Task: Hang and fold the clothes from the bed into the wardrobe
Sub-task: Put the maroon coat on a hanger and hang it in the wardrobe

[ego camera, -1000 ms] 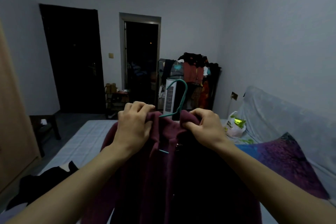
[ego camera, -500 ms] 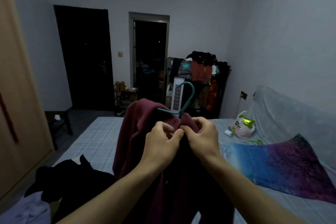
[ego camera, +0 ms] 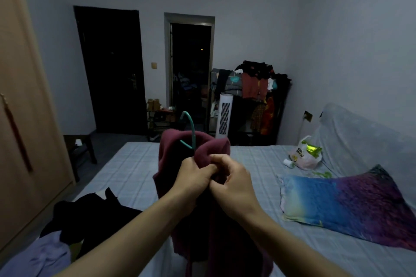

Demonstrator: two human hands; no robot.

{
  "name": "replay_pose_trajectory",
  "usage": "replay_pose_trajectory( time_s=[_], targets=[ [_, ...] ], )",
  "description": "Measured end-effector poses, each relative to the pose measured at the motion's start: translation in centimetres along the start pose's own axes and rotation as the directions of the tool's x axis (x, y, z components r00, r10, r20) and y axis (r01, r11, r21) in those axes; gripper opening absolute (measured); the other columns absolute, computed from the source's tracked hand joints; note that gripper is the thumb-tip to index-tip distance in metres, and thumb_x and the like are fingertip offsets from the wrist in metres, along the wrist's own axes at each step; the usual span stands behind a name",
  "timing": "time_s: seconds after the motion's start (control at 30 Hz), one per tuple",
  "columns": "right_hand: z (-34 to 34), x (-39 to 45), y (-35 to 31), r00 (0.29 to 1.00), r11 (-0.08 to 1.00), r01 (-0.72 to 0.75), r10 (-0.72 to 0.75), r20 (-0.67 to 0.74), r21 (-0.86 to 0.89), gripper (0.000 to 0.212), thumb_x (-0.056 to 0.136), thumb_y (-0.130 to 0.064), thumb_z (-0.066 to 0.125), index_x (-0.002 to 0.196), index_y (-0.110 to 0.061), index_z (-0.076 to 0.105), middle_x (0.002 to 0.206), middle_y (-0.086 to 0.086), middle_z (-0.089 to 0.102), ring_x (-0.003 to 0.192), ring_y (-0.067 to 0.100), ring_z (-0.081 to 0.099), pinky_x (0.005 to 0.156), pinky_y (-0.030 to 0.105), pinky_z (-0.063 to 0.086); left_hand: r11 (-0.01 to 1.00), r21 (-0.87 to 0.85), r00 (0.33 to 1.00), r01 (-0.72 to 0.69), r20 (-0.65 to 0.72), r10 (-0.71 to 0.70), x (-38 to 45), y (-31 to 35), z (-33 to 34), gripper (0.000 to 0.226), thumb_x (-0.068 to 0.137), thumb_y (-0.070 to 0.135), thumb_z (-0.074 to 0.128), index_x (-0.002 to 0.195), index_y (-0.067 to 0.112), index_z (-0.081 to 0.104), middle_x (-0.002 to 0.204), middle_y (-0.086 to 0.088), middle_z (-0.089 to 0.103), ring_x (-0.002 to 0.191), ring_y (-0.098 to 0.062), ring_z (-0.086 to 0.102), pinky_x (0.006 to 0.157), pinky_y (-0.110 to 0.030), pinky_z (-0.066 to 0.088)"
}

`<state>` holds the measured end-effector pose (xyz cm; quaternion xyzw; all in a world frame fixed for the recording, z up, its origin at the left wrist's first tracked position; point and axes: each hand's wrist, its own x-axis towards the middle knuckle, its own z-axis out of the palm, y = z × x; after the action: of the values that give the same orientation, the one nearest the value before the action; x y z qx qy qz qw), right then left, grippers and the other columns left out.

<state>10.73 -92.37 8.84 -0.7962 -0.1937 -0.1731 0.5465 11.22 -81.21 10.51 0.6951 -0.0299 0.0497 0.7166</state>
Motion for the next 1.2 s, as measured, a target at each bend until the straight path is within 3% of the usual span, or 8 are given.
replay_pose_trajectory(
  time_s=[0.17, 0.4, 0.5, 0.6, 0.7, 0.77, 0.93, 1.2],
  targets=[
    [-3.0, 1.5, -0.6, 0.876, 0.94, -0.306, 0.215, 0.432, 0.152, 0.026, 0.083, -0.011, 0.076, 0.107, -0.016, 0.067, 0.093, 0.006, 0.076, 0.089, 0.018, 0.073, 0.073, 0.028, 0.059, 0.987, 0.144, 0.976, 0.071, 0.192, -0.098, -0.2, -1.0, -2.7, 0.012, 0.087, 0.002, 0.06, 0.089, 0.004, 0.072, 0.077, -0.013, 0.071, 0.071, -0.024, 0.067, 0.064, -0.032, 0.054],
    [-2.9, 1.4, -1.7, 0.855, 0.943, -0.321, 0.252, 0.453, 0.083, 0.014, 0.094, -0.017, 0.064, 0.091, -0.004, 0.067, 0.076, 0.018, 0.073, 0.062, 0.033, 0.072, 0.046, 0.028, 0.054, 0.953, 0.277, 0.941, 0.12, 0.274, -0.198, -1.2, -1.0, -5.4, 0.024, 0.087, -0.009, 0.051, 0.102, -0.002, 0.068, 0.088, -0.023, 0.071, 0.075, -0.026, 0.068, 0.063, -0.03, 0.055],
    [-4.1, 2.1, -1.0, 0.96, 0.985, -0.168, 0.152, 0.236, 0.049, 0.013, 0.093, -0.013, 0.064, 0.084, -0.006, 0.069, 0.07, 0.013, 0.072, 0.061, 0.031, 0.071, 0.044, 0.021, 0.048, 0.905, 0.403, 0.95, 0.133, 0.209, -0.233, -1.3, -0.8, -7.5, 0.026, 0.088, -0.009, 0.051, 0.103, 0.004, 0.069, 0.092, -0.021, 0.073, 0.074, -0.022, 0.07, 0.064, -0.028, 0.057],
    [-4.8, 2.9, 0.8, 0.993, 0.948, 0.107, -0.087, 0.078, -0.3, 0.013, 0.091, -0.007, 0.063, 0.096, -0.015, 0.072, 0.085, -0.003, 0.073, 0.081, 0.011, 0.069, 0.064, 0.014, 0.049, 0.846, 0.532, 0.959, 0.041, 0.217, -0.183, -1.4, -0.6, -9.6, 0.03, 0.088, -0.007, 0.053, 0.095, 0.015, 0.072, 0.084, -0.007, 0.075, 0.074, -0.014, 0.071, 0.063, -0.022, 0.057],
    [-4.8, 3.8, 3.4, 0.968, 0.831, 0.186, -0.062, 0.244, -0.524, 0.044, 0.092, -0.006, 0.06, 0.134, -0.018, 0.056, 0.132, -0.003, 0.058, 0.122, 0.011, 0.052, 0.103, 0.022, 0.041, 0.766, 0.642, 0.963, -0.044, 0.231, -0.138, -1.3, 0.1, -11.2, 0.029, 0.088, -0.003, 0.057, 0.091, 0.021, 0.072, 0.086, -0.004, 0.075, 0.081, -0.015, 0.072, 0.066, -0.025, 0.058],
    [-4.5, 4.4, 4.6, 0.933, 0.793, 0.21, 0.011, 0.358, -0.572, 0.058, 0.093, -0.014, 0.062, 0.146, -0.02, 0.04, 0.148, -0.002, 0.043, 0.136, 0.014, 0.039, 0.114, 0.024, 0.026, 0.707, 0.698, 0.965, -0.116, 0.248, -0.087, -1.2, 0.7, -12.2, 0.024, 0.087, -0.001, 0.06, 0.086, 0.02, 0.07, 0.085, -0.004, 0.073, 0.081, -0.017, 0.071, 0.069, -0.035, 0.06],
    [-3.0, 4.9, 5.0, 0.906, 0.823, 0.285, -0.064, 0.419, -0.491, 0.037, 0.093, -0.024, 0.062, 0.129, -0.023, 0.055, 0.123, -0.006, 0.061, 0.111, 0.007, 0.055, 0.1, 0.027, 0.044, 0.601, 0.754, 0.957, -0.265, 0.284, 0.065, -1.8, 2.2, -14.4, 0.022, 0.082, -0.004, 0.063, 0.073, 0.017, 0.063, 0.074, -0.001, 0.066, 0.067, -0.01, 0.063, 0.057, -0.032, 0.051],
    [-1.3, 2.5, 3.4, 0.917, 0.864, 0.367, -0.274, 0.29, -0.345, 0.012, 0.092, -0.03, 0.061, 0.101, -0.022, 0.063, 0.09, -0.011, 0.064, 0.081, 0.001, 0.059, 0.073, 0.019, 0.047, 0.377, 0.809, 0.882, -0.452, 0.341, 0.326, -3.0, 3.6, -17.7, 0.018, 0.079, 0.003, 0.067, 0.08, 0.02, 0.062, 0.078, 0.01, 0.062, 0.077, -0.005, 0.057, 0.07, -0.031, 0.049]
  ],
)
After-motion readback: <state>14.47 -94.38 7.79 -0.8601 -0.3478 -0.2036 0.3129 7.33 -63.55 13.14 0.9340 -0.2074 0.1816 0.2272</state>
